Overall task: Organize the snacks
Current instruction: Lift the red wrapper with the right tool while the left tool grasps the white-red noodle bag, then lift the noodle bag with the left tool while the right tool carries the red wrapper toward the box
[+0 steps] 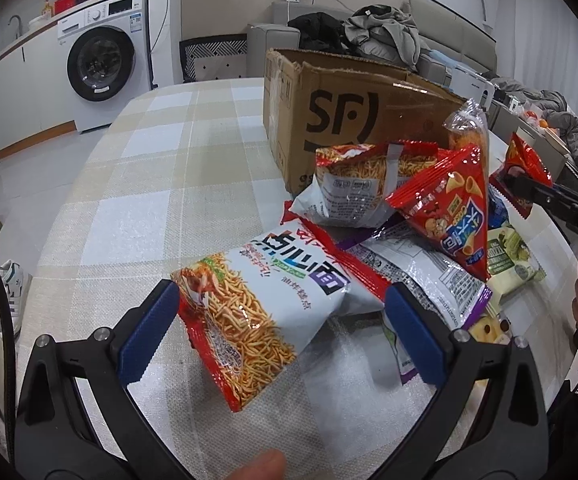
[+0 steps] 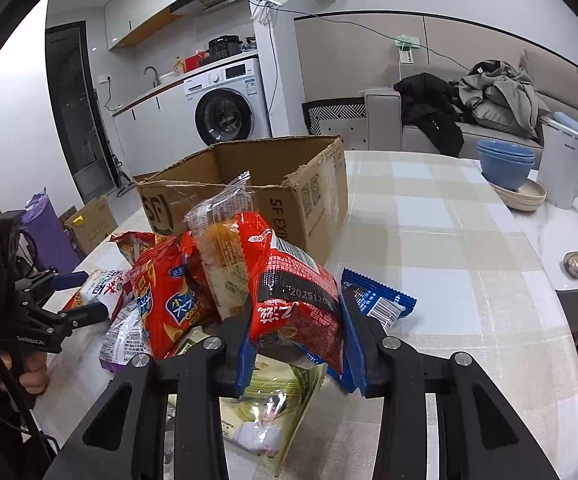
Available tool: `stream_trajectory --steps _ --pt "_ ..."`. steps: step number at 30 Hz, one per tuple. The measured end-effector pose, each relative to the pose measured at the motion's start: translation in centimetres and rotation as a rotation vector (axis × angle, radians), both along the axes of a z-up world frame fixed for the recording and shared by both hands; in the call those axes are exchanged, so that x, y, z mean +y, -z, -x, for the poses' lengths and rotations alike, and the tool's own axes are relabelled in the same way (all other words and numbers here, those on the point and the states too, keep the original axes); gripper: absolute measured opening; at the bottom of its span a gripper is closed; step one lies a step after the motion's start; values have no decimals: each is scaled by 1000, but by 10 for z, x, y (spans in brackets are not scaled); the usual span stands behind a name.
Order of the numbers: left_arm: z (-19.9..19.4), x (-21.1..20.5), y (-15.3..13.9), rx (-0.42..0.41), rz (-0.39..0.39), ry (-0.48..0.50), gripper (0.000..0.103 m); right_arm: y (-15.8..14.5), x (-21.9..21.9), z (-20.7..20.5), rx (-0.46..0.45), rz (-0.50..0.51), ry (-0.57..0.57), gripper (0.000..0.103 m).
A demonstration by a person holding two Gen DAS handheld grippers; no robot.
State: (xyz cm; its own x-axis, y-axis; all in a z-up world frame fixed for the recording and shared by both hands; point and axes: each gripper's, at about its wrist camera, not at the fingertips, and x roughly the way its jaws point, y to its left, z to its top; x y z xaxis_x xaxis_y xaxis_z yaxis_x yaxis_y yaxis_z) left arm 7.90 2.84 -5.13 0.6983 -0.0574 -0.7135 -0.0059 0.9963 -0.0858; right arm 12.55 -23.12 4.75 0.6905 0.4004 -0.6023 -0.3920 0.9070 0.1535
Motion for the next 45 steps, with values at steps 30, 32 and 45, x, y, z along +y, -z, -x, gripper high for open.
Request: stream_trajectory --steps 30,32,45 --pt "3 6 -7 -25 33 7 53 -2 2 -4 8 -6 -11 38" --pt "5 7 -9 -23 56 14 52 -2 1 -3 7 -7 -12 38" --pt "13 8 -18 -44 93 34 50 -3 -1 -4 1 -10 -12 38"
